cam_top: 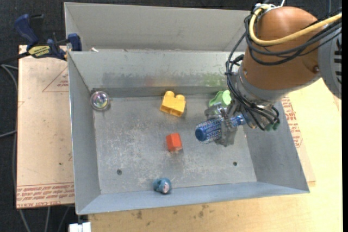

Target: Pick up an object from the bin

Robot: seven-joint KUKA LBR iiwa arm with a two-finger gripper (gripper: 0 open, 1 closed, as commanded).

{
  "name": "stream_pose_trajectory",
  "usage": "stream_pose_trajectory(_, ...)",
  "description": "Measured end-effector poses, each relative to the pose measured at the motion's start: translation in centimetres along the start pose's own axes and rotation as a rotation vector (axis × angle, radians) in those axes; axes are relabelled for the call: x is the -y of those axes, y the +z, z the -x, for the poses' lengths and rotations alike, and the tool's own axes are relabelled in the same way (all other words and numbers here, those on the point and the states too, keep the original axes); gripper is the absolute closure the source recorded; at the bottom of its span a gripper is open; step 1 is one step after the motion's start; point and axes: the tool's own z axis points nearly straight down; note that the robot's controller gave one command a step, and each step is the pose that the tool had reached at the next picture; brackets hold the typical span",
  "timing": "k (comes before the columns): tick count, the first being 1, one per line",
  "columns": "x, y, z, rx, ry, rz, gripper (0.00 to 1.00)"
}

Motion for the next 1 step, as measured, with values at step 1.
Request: stream_pose_trajectory(1,1.62,1.32,-0.22,0.0,-0.235,0.0,1.0)
